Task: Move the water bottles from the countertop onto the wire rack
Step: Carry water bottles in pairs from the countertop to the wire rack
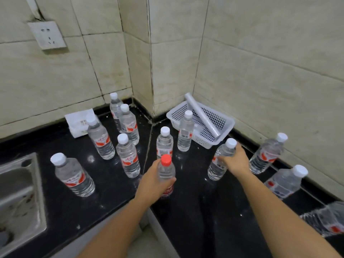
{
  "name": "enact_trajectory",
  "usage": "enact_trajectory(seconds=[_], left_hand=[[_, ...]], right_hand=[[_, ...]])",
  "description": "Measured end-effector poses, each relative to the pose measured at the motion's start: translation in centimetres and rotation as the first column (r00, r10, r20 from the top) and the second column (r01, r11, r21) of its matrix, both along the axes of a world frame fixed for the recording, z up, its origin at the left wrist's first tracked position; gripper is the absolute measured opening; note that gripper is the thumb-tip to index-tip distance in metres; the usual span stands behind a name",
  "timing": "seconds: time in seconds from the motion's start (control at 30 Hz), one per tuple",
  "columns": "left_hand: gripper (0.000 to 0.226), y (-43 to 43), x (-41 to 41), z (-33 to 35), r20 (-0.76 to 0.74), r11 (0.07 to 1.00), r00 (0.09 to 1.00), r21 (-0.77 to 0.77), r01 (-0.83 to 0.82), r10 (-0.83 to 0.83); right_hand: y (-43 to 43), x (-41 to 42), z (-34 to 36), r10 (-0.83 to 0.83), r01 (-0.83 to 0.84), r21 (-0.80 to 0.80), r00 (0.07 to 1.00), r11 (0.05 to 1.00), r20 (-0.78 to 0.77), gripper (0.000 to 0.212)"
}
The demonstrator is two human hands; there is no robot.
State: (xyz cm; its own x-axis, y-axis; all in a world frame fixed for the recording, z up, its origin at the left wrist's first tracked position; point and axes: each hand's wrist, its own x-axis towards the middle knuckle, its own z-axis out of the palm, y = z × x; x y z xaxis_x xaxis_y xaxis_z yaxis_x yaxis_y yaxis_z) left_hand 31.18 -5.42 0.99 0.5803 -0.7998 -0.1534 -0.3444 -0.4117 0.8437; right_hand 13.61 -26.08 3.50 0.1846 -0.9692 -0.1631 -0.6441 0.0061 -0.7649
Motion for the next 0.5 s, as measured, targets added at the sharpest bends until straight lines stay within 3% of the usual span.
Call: enact_trajectory(seconds=[0.13,0.5], left_hand=[[0.050,0.1,0.6,-0.9,-0.024,1.000,1.000,-0.021,0.004,-0.004],[0.040,-2.4,0.4,0.6,0.043,0.996,0.996,-0.035,0.081,-0.079]], right_hand=[[0.0,0.9,-1.0,-0.030,0.031,-0.011,0.999,0.999,0.022,0.061],[3.6,-2.2,-0.4,-0.059,0.059,0.000,0.993,0.998,0.099,0.050]])
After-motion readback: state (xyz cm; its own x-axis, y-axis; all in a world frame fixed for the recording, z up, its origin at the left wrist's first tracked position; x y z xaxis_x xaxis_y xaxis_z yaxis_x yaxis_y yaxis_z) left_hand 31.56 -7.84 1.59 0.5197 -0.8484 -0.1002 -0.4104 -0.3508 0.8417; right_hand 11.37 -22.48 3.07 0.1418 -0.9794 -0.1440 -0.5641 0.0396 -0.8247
